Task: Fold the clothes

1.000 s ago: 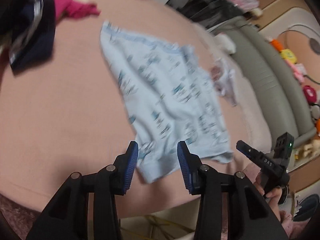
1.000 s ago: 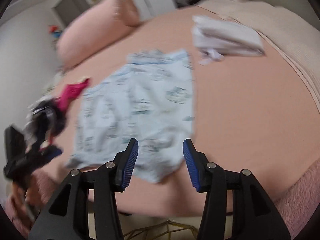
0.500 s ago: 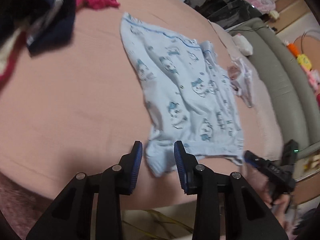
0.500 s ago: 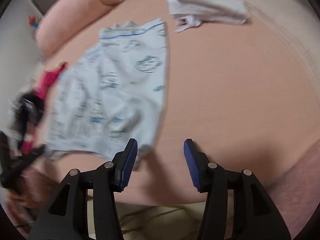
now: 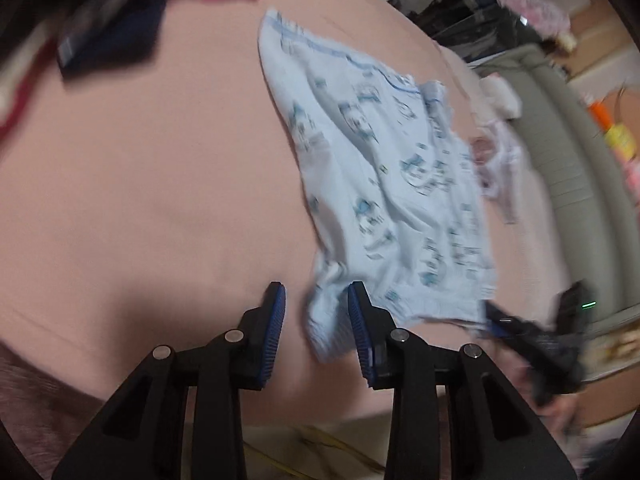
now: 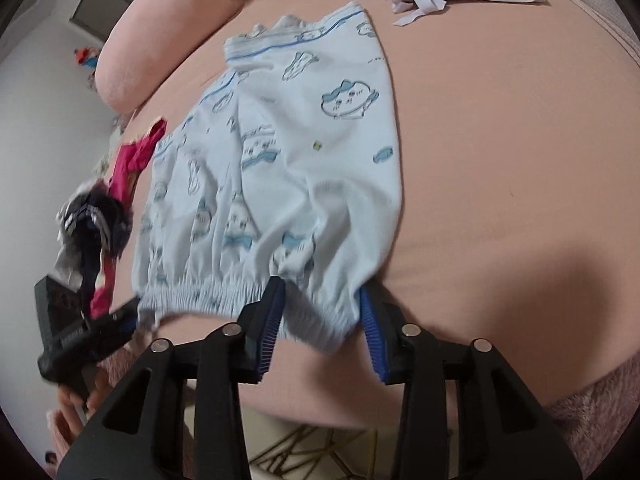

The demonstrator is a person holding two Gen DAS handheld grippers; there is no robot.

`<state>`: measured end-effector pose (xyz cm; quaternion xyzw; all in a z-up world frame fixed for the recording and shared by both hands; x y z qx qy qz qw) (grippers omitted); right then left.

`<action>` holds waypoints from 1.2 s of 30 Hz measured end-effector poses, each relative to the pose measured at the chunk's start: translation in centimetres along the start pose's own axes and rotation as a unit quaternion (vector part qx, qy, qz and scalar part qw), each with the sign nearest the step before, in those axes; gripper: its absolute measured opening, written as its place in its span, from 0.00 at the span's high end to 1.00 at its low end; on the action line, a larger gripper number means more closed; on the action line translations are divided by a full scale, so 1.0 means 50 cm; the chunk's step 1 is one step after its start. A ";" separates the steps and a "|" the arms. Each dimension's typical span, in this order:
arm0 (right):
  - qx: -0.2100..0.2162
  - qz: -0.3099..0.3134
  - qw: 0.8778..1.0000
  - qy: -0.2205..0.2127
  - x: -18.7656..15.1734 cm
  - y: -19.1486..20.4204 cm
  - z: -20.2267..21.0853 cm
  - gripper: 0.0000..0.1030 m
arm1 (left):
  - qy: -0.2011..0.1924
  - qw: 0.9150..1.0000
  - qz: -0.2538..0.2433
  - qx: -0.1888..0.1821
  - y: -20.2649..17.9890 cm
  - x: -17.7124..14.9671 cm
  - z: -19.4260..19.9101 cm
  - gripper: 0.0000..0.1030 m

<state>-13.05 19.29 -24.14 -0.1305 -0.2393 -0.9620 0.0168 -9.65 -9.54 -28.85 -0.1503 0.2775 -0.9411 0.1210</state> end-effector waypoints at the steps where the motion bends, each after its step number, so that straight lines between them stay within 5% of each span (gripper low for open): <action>1: -0.007 0.006 1.000 -0.001 0.000 0.006 0.000 0.56 | -0.003 1.000 -0.010 0.016 -0.004 0.000 -0.001 0.63; 4: -0.035 0.047 0.998 -0.003 -0.010 0.025 -0.005 0.71 | -0.001 1.000 -0.018 0.015 -0.016 0.004 -0.007 0.69; 5: -0.036 0.053 0.998 -0.001 -0.013 0.032 -0.007 0.79 | -0.002 1.000 -0.017 0.007 -0.020 0.007 -0.004 0.90; 8: -0.036 0.043 0.998 -0.009 -0.017 0.034 0.019 0.90 | -0.017 1.000 -0.014 -0.002 -0.031 0.013 0.031 0.92; 16: -0.045 0.069 0.996 -0.039 -0.067 0.090 0.135 0.93 | -0.017 0.999 -0.050 0.006 -0.058 -0.024 0.114 0.92; 18: -0.074 0.073 0.994 -0.023 -0.099 0.060 0.141 0.93 | 0.006 0.998 -0.051 0.028 -0.036 -0.052 0.093 0.92; 22: -0.100 0.059 0.988 0.100 -0.174 0.012 0.038 0.88 | 0.076 0.996 -0.017 0.051 0.018 -0.080 0.032 0.87; 26: -0.074 0.079 0.993 0.055 -0.125 0.052 0.072 0.72 | 0.030 0.996 -0.050 0.064 0.008 0.002 0.077 0.53; 31: -0.046 0.103 0.994 0.012 0.001 0.112 0.108 0.67 | -0.017 0.995 -0.052 0.089 0.027 0.172 0.072 0.53; 36: -0.075 0.143 0.987 -0.018 0.137 0.156 0.104 0.62 | -0.053 0.992 -0.051 0.100 0.054 0.320 0.037 0.53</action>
Point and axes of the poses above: each gripper's, at about its wrist camera, not at the fingertips, and z roughly against the way its jaws point, y to its left, x to its top, the point moved 9 cm from there along -z, roughly the way its jaws point, and after that the axes turned 4 degrees about y, right-handed, at the moved point
